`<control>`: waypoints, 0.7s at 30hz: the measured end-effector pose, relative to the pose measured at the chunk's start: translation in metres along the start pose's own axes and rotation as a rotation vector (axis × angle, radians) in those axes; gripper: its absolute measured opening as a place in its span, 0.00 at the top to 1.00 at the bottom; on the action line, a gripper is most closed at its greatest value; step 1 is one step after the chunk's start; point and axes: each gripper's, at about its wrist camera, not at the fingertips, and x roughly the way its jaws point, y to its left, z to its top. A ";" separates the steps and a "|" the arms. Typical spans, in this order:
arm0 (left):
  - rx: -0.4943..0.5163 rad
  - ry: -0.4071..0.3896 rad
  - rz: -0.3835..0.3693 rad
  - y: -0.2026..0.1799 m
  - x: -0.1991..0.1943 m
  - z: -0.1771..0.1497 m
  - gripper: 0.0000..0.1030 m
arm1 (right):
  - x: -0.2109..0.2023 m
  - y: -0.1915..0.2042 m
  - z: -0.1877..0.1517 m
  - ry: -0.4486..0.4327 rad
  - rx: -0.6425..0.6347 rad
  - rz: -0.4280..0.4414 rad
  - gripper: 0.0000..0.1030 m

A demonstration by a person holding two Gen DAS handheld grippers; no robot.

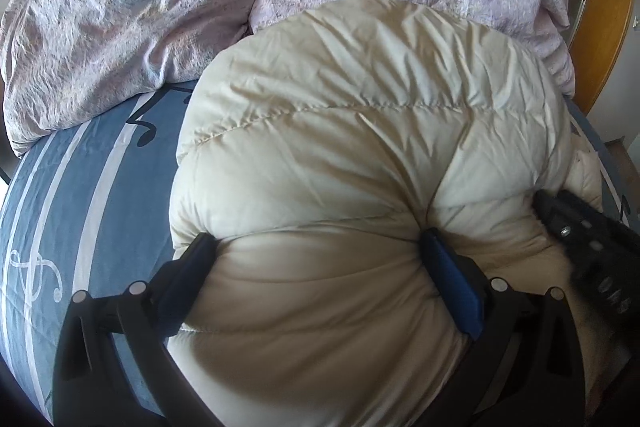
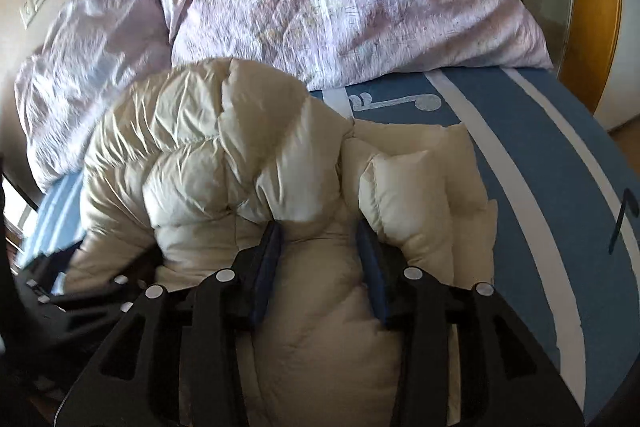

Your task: Fold large clothes

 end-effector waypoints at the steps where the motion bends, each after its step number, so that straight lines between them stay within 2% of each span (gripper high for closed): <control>1: -0.003 0.000 -0.002 0.001 0.000 0.000 0.02 | 0.003 0.000 -0.001 -0.003 -0.004 0.001 0.59; 5: -0.005 -0.007 -0.003 0.001 0.000 0.000 0.02 | 0.008 -0.004 -0.004 -0.017 0.004 0.026 0.59; 21: 0.002 -0.043 0.006 -0.001 0.001 -0.004 0.02 | 0.007 -0.003 -0.007 -0.041 -0.016 0.015 0.59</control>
